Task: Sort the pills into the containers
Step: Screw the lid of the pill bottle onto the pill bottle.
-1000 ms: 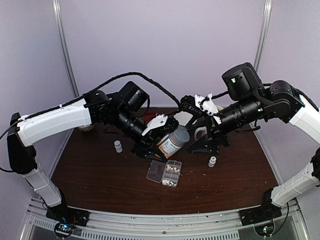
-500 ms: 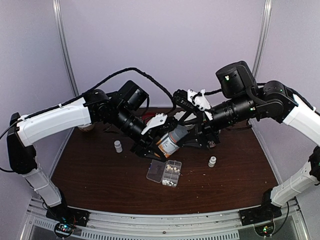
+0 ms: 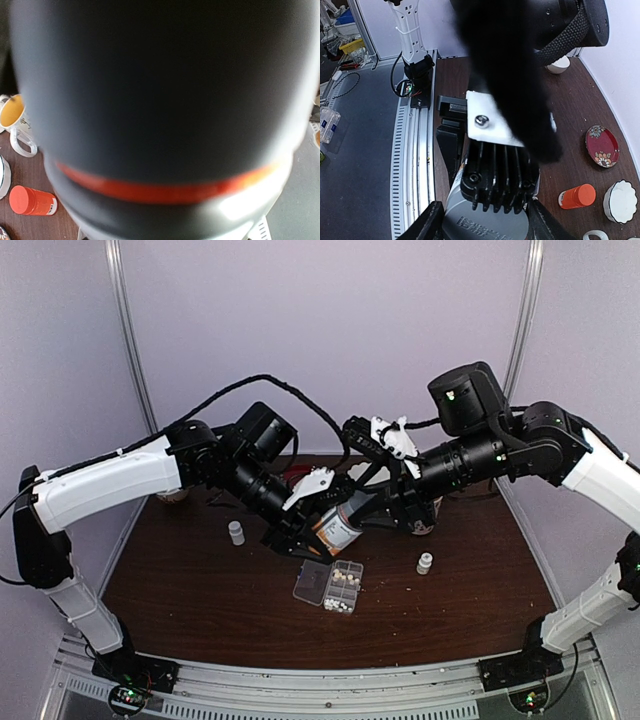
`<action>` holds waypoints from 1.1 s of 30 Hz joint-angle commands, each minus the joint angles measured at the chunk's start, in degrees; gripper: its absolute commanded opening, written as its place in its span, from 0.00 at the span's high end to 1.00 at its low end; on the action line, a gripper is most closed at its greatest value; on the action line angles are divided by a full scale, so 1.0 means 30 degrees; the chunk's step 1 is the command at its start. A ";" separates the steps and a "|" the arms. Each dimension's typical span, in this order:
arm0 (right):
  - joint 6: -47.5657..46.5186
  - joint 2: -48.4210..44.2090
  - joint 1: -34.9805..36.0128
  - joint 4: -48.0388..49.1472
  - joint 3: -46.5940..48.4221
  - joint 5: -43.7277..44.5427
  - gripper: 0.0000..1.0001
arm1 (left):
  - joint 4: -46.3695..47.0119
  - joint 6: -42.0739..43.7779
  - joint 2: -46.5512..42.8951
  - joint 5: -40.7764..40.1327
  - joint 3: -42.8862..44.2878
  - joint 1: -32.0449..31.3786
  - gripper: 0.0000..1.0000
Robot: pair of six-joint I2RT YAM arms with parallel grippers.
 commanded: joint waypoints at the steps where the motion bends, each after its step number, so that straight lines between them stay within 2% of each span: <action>1: 0.0867 -0.0382 0.0073 0.0181 -0.0321 0.0672 0.64 | 0.2847 -0.0918 -0.1376 -0.0320 -0.0946 0.0117 0.78; 10: 0.2939 -0.2987 0.0031 0.4185 -0.4179 0.1983 0.68 | 0.7423 -0.3126 -0.3609 0.0943 -0.3663 0.1254 0.76; 16: 0.3353 -0.3652 -0.0029 0.4365 -0.5280 0.1920 0.69 | 0.8393 -0.3792 -0.4043 0.1532 -0.4217 0.1563 0.76; 22: 0.4477 -0.4162 -0.0029 0.5094 -0.6533 0.2047 0.69 | 0.8696 -0.4015 -0.3957 0.1981 -0.4269 0.1606 0.88; 26: 0.6938 -0.4200 -0.0004 0.7166 -0.7885 0.2335 0.59 | 0.9015 -0.4129 -0.3968 0.2119 -0.4185 0.1604 0.90; 29: 0.7633 -0.4238 0.0163 0.8482 -0.8945 0.2511 0.59 | 0.9421 -0.4325 -0.3944 0.2530 -0.4191 0.1611 0.91; 33: 0.7741 -0.4429 0.0201 0.8718 -0.9232 0.3192 0.58 | 0.9329 -0.4273 -0.3894 0.2346 -0.4213 0.1604 0.96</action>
